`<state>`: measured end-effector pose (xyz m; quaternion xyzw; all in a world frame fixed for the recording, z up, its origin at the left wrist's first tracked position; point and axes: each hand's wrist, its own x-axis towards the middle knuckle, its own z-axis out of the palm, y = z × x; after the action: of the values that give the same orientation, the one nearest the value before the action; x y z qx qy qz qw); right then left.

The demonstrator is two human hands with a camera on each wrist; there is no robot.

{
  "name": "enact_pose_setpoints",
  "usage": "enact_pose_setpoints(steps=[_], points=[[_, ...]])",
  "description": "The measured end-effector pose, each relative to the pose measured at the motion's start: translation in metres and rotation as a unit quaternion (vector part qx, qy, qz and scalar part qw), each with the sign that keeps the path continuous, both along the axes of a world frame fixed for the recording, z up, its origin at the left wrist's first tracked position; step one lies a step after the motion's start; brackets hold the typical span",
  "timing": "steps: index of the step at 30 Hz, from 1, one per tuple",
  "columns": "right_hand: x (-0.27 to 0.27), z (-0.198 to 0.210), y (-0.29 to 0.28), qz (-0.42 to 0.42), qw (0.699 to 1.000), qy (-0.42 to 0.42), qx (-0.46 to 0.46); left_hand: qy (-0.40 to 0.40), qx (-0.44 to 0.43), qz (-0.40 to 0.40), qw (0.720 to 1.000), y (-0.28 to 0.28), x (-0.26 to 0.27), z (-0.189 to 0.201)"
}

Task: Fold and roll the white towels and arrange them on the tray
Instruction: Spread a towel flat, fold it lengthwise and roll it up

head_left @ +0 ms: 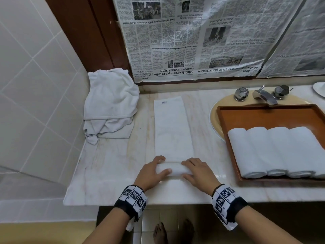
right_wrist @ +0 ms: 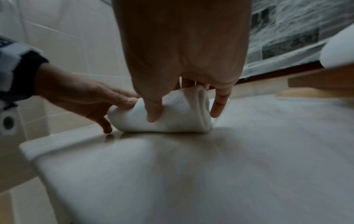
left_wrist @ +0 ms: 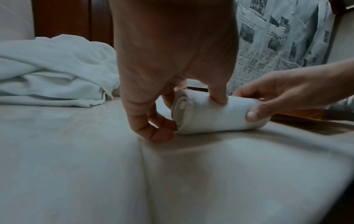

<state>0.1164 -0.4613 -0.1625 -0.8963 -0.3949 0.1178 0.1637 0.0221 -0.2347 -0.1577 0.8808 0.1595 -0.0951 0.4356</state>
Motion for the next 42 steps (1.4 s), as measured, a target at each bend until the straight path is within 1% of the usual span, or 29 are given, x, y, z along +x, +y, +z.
enact_pose_setpoints(steps=[2,4,5,6,8,9,10,11,12,13,14,16,18,20,22,24,26,27,29,31,32,33,34,35,36,37,38,40,42], points=[[0.006,0.002,0.001,-0.032,0.996,0.079,0.022,-0.016,0.073,-0.016,0.997,-0.007,-0.004,0.002],[0.01,0.009,0.005,-0.038,0.989,0.142,0.017,-0.037,0.173,-0.059,0.983,-0.014,-0.011,0.002],[0.011,0.013,0.006,-0.038,0.985,0.167,0.014,-0.033,0.203,-0.08,0.975,-0.018,-0.013,0.002],[0.012,0.015,0.005,-0.037,0.981,0.188,0.017,-0.018,0.215,-0.09,0.972,-0.019,-0.015,0.0],[0.008,0.017,0.003,-0.05,0.975,0.216,0.031,0.019,0.208,-0.083,0.974,-0.019,-0.014,-0.002],[0.004,0.016,0.002,-0.062,0.976,0.206,0.037,0.032,0.199,-0.078,0.976,-0.017,-0.013,-0.003],[-0.001,0.014,0.001,-0.073,0.983,0.167,0.036,0.043,0.19,-0.076,0.978,-0.017,-0.011,-0.002],[-0.006,0.011,0.001,-0.077,0.992,0.091,0.03,0.049,0.186,-0.077,0.978,-0.016,-0.009,-0.001],[-0.012,0.009,0.001,-0.073,0.997,0.006,0.026,0.053,0.186,-0.077,0.978,-0.016,-0.006,-0.001],[-0.019,0.007,0.002,-0.059,0.996,-0.056,0.02,0.056,0.183,-0.076,0.979,-0.017,-0.004,-0.001],[-0.024,0.003,0.002,-0.044,0.995,-0.091,0.019,0.06,0.174,-0.069,0.981,-0.018,-0.003,-0.001],[-0.027,0.0,0.002,-0.023,0.993,-0.111,0.013,0.059,0.132,-0.04,0.989,-0.017,-0.001,-0.004],[-0.024,0.001,0.002,-0.004,0.996,-0.087,-0.02,0.051,0.097,-0.014,0.994,-0.018,-0.002,-0.006],[-0.018,0.005,0.002,0.006,0.997,-0.064,-0.048,0.039,0.106,-0.002,0.994,-0.022,-0.004,-0.003],[-0.012,0.008,0.005,0.006,0.999,0.007,-0.046,0.017,0.169,-0.012,0.985,-0.025,-0.01,-0.001],[-0.004,0.013,0.005,-0.008,0.996,0.09,-0.027,-0.009,0.238,-0.048,0.97,-0.026,-0.017,-0.003],[0.004,0.02,0.002,-0.015,0.984,0.177,-0.015,-0.037,0.287,-0.086,0.953,-0.027,-0.023,-0.007],[0.008,0.026,0.002,-0.018,0.975,0.221,-0.019,-0.046,0.298,-0.098,0.949,-0.026,-0.024,-0.009],[0.011,0.035,0.0,-0.029,0.958,0.285,-0.028,-0.024,0.286,-0.115,0.951,-0.024,-0.024,-0.008],[0.01,0.039,-0.001,-0.044,0.953,0.298,-0.019,0.03,0.217,-0.126,0.968,-0.018,-0.019,-0.006],[0.007,0.039,-0.003,-0.056,0.96,0.273,-0.014,0.051,0.175,-0.124,0.975,-0.015,-0.015,-0.003],[0.002,0.038,-0.006,-0.067,0.974,0.216,-0.016,0.065,0.138,-0.12,0.981,-0.012,-0.01,0.0],[-0.003,0.036,-0.008,-0.062,0.988,0.141,-0.026,0.074,0.112,-0.116,0.984,-0.011,-0.006,0.003],[-0.008,0.033,-0.01,-0.038,0.996,0.071,-0.04,0.081,0.098,-0.114,0.985,-0.01,-0.003,0.004],[-0.013,0.029,-0.01,-0.005,0.998,0.025,-0.052,0.088,0.095,-0.113,0.985,-0.01,-0.001,0.007],[-0.015,0.025,-0.01,0.022,0.998,0.008,-0.06,0.094,0.099,-0.113,0.984,-0.01,0.0,0.006],[-0.014,0.021,-0.009,0.03,0.997,0.018,-0.064,0.104,0.103,-0.115,0.983,-0.01,0.0,0.006],[-0.006,0.018,-0.006,0.01,0.995,0.087,-0.048,0.11,0.11,-0.106,0.982,-0.012,-0.004,0.003],[0.007,0.018,-0.002,-0.001,0.987,0.153,-0.046,0.071,0.155,-0.084,0.982,-0.016,-0.012,0.003]])
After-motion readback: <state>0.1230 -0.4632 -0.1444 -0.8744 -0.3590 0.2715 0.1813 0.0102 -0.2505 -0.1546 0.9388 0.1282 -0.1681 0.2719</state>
